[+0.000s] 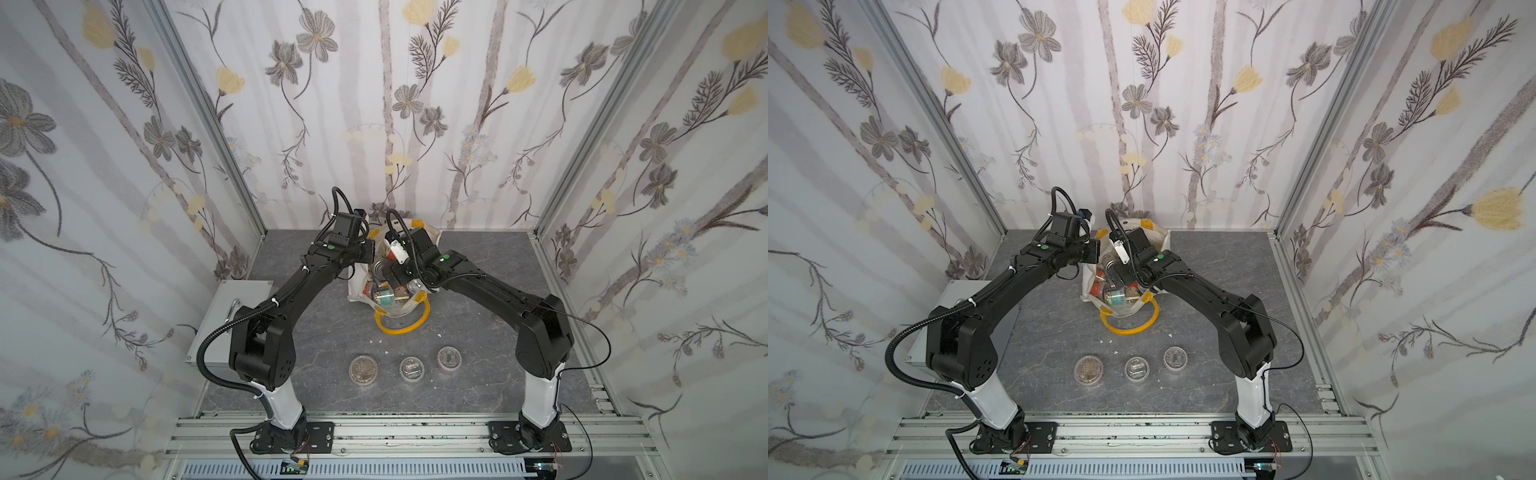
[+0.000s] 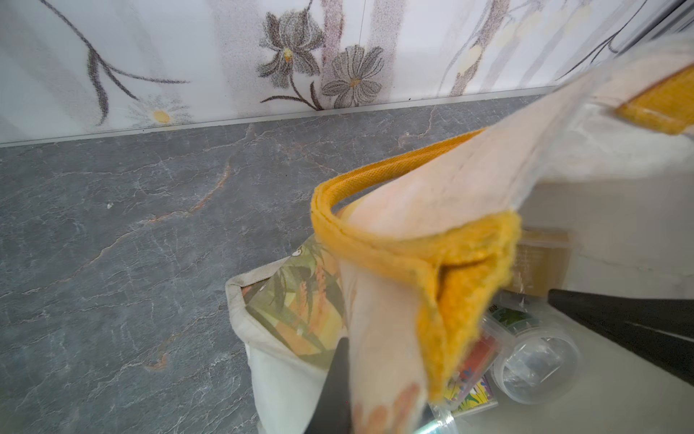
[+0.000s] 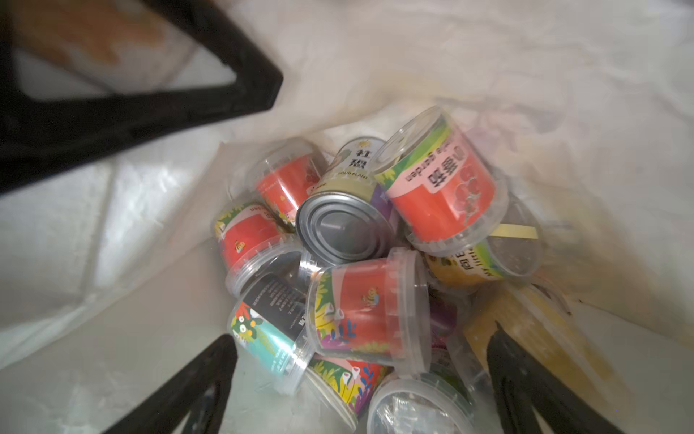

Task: Take out the seed jars from the canvas bag
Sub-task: Pick up the seed jar from the canvas bag.

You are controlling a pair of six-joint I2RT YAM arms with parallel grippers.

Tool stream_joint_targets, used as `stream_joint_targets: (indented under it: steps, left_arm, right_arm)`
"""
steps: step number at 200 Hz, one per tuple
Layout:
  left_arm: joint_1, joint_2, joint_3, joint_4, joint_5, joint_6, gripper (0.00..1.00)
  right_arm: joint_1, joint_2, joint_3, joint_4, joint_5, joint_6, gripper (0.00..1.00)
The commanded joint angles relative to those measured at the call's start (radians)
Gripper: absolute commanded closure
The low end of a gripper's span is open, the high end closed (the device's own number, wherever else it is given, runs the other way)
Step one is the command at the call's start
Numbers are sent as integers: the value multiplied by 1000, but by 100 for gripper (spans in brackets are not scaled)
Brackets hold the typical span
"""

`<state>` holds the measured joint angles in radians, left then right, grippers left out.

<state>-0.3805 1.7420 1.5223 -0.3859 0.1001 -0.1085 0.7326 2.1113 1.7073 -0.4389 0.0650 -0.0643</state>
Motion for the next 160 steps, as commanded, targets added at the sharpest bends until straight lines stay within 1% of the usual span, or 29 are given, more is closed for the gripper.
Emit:
stream_joint_targets:
  steps: [1, 33, 52, 66, 101, 135, 160]
  left_arm:
    - [3, -12, -4, 30, 12, 9, 100]
    - [6, -16, -4, 29, 15, 12, 100]
    - [6, -20, -16, 37, 13, 16, 100]
    - [7, -18, -14, 36, 15, 14, 100]
    - [8, -26, -25, 44, 11, 16, 100]
    - [9, -32, -24, 44, 13, 14, 100]
    - [9, -36, -40, 53, 5, 12, 100]
  right_arm:
    - [4, 40, 15, -17, -11, -52, 4]
    - [7, 95, 32, 11, 86, -49, 9]
    - [7, 120, 48, 3, 124, -53, 13]
    - [8, 126, 51, 4, 137, -58, 18]
    - [16, 128, 51, -4, 211, -70, 23]
    - [17, 98, 42, -4, 239, -58, 32]
    - [31, 9, -9, 48, 219, -87, 35]
